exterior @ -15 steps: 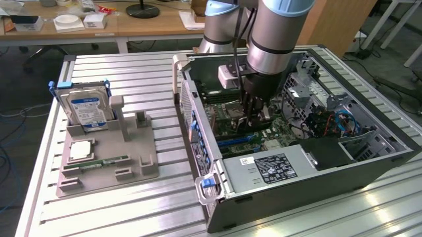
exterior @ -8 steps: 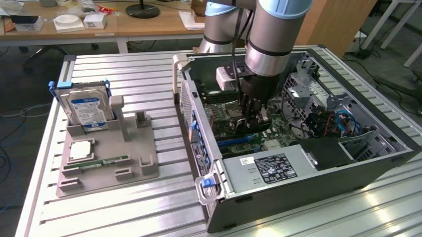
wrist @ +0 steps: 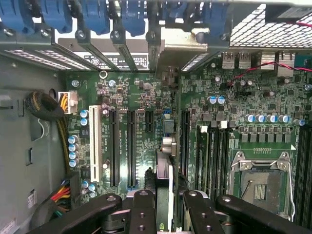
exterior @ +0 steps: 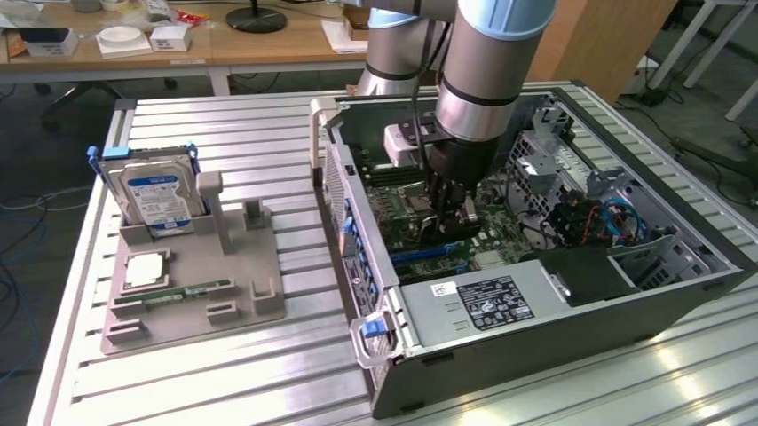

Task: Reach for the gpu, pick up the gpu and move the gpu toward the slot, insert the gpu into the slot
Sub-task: 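Insert the gpu into the slot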

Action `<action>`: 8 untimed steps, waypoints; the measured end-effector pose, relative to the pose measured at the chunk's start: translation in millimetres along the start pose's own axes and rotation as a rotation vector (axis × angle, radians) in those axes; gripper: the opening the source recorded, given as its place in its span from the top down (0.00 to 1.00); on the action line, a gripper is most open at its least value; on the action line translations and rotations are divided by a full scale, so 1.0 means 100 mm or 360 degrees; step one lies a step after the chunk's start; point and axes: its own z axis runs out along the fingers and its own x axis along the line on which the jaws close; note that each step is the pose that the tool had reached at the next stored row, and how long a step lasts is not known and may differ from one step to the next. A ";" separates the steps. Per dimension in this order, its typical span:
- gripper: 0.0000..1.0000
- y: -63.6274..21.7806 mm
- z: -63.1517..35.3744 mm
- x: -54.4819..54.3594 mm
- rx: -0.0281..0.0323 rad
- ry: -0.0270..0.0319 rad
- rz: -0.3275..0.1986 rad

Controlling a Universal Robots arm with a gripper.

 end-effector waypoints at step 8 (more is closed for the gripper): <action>0.74 0.026 0.063 0.01 -0.00002 0.00003 0.0000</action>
